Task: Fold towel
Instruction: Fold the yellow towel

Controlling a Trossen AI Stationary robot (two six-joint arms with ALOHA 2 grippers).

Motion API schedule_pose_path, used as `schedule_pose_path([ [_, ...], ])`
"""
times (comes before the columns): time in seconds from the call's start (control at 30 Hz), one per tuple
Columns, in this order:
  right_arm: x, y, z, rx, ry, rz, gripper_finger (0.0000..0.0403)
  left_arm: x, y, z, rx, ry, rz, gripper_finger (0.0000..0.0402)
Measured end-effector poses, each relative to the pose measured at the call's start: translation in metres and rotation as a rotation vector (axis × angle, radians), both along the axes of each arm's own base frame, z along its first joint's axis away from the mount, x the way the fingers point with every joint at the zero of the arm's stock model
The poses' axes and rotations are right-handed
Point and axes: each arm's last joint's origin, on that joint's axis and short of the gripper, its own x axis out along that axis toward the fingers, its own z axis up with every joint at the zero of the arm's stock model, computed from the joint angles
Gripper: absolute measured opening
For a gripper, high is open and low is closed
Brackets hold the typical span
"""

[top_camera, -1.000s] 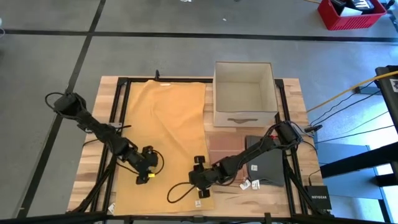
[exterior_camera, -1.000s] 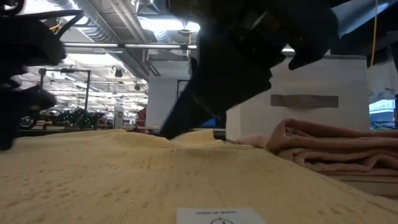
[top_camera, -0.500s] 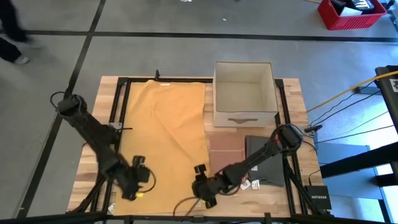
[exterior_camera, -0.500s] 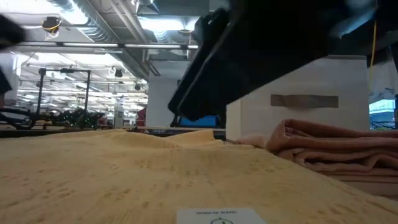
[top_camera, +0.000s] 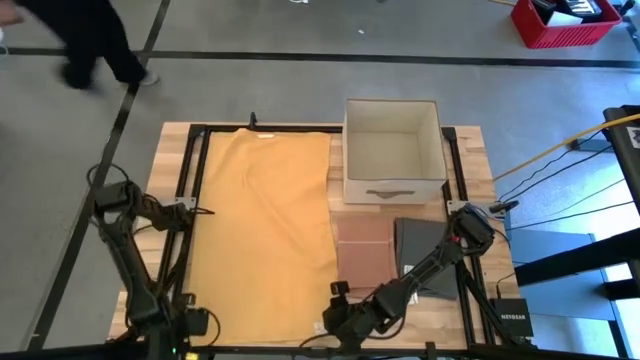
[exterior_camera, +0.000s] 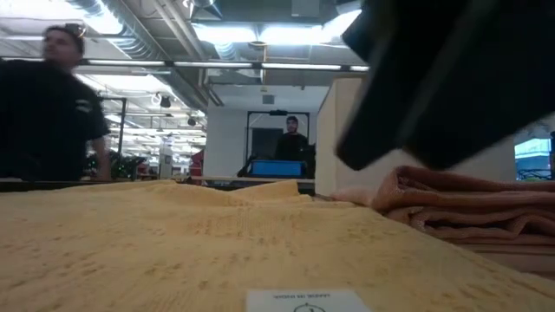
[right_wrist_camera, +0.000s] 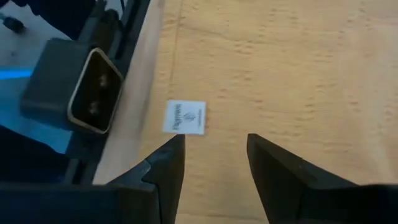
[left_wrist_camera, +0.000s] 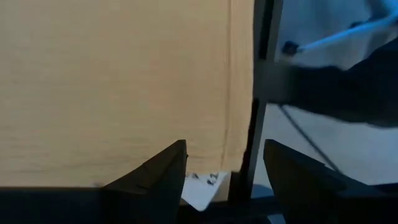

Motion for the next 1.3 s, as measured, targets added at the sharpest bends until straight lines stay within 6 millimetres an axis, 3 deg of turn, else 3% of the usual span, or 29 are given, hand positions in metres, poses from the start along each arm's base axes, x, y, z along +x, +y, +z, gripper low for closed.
schedule_pose_path([
  [0.2, -0.006, 0.008, 0.000, 0.045, 0.004, -0.048, 0.0177, -0.003, -0.027, -0.019, 0.070, 0.042, -0.032, 0.0192],
  [0.33, -0.008, 0.011, 0.000, 0.098, 0.017, -0.089, 0.0177, -0.001, -0.033, -0.029, 0.093, 0.062, 0.012, 0.0186],
  [0.7, -0.019, 0.027, -0.001, 0.142, 0.018, -0.052, 0.0177, -0.003, -0.029, -0.036, 0.160, 0.071, 0.060, 0.0148],
  [1.03, -0.019, 0.035, -0.035, 0.121, 0.046, -0.028, 0.0177, -0.003, -0.029, -0.038, 0.170, 0.033, 0.024, 0.0105],
  [1.17, -0.019, 0.032, -0.038, 0.050, 0.017, -0.080, 0.0177, -0.003, -0.029, -0.038, 0.172, 0.031, 0.021, 0.0103],
  [1.3, -0.020, 0.029, -0.039, 0.003, 0.021, -0.075, 0.0144, -0.003, -0.028, -0.038, 0.177, 0.032, 0.021, 0.0091],
])
